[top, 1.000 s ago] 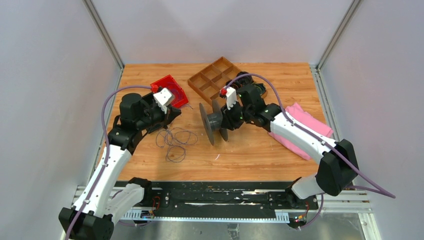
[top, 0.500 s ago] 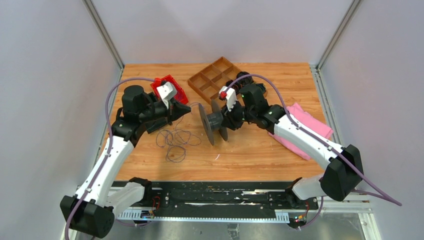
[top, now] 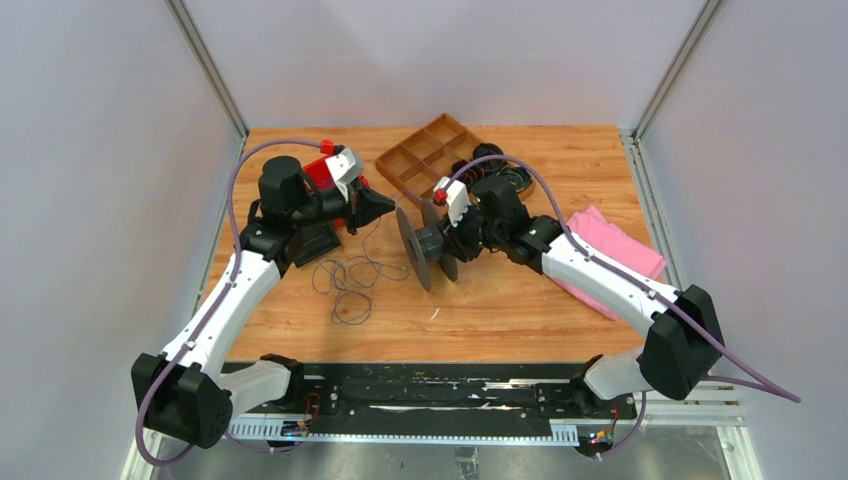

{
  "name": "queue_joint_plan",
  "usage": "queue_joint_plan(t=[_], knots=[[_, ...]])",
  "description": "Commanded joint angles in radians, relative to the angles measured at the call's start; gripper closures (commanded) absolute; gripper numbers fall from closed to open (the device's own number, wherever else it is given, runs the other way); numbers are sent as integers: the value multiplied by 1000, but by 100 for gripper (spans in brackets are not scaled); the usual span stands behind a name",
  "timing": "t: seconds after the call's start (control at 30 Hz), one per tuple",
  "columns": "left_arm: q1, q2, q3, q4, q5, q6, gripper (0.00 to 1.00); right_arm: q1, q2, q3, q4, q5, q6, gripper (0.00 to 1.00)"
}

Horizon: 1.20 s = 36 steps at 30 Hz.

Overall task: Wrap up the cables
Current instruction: Wrap the cable around the cable reel.

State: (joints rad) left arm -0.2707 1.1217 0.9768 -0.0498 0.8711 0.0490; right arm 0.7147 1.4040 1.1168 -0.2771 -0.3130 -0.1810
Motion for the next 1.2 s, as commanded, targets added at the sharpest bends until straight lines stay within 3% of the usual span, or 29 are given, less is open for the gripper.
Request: queue_joint_plan(t=[0.0,0.37,0.67,0.8,1.17], knots=[[-5,-20,-8,-9,22,75,100,24,-4,-31,51,93,-7,73],[-5,40,184,-502,60,509,100,24,-66,-90,60,38,-63,88],[-8,145,278,-623,120,633,99,25,-56,-69,46,9,-66,87],[-9,193,290,-626,133,687,100,25,-51,-62,42,14,-67,83],[-10,261,296,-627,235,685,100,24,-37,-59,72,-37,-77,58]])
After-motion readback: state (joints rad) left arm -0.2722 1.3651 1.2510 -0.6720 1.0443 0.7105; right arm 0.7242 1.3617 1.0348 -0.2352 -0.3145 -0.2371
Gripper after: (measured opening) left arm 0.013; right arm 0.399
